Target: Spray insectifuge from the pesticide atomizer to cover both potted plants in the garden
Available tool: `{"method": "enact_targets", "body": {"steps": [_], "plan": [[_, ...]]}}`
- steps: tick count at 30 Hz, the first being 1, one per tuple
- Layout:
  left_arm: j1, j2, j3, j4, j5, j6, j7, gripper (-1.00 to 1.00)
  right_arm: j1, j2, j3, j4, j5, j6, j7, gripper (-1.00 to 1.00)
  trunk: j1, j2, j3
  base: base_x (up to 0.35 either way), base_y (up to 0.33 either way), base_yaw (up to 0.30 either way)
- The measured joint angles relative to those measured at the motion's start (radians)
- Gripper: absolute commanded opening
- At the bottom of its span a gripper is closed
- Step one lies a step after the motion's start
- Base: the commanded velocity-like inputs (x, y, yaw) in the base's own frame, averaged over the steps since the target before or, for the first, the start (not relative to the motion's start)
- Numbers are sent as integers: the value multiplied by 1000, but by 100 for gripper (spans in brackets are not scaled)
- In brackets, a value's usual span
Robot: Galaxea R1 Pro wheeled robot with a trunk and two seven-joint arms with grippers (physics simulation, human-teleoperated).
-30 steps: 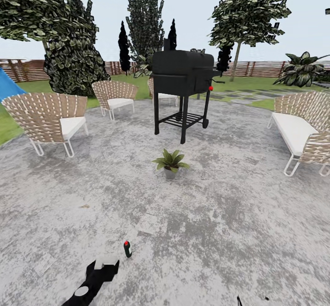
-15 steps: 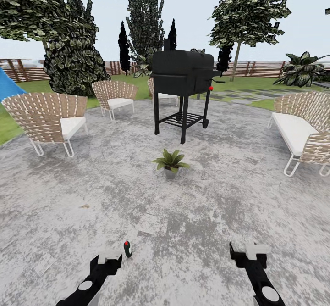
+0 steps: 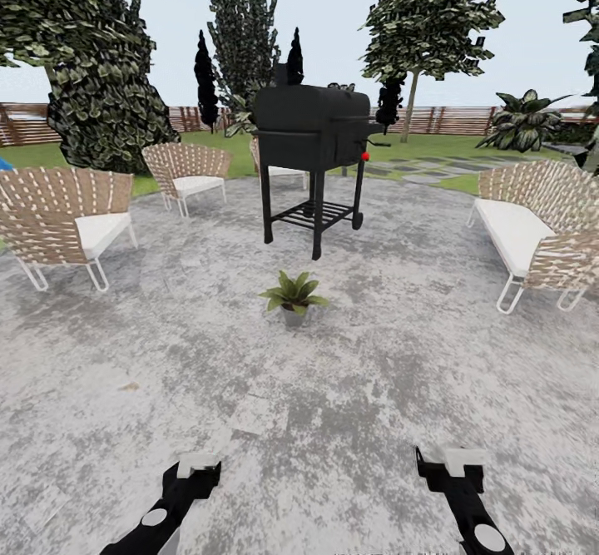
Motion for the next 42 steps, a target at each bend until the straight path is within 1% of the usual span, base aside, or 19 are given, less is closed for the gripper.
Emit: {"method": "enact_targets", "body": {"steps": [4,6,8,9,12,33,42], "plan": [[1,1,0,0,0,0,0,100,0,1,1,1,0,0,0,100,0,0,0,3,-2,-290],[1,3,-1,-6,1,-2,0,100,0,2,2,4,0,0,0,100,0,0,0,0,0,-43],[1,0,-2,-9,2,-2,0,100,0,4,3,4,0,0,0,100,8,-14,-6,0,0,-10],[1,-1,-4,-7,1,-29,-1,100,0,5,2,5,0,0,-1,100,11,-21,-9,0,0,-2],[1,-1,-5,-4,0,-50,-1,100,0,5,1,5,0,0,-2,100,23,-42,-19,0,0,-1],[0,6,-3,-9,1,-66,2,100,0,5,-3,9,0,-1,-2,100,103,-189,-116,0,0,1],[0,1,-3,-3,0,-66,1,100,0,5,2,12,1,-1,-2,100,138,-252,-159,0,0,102]]}}
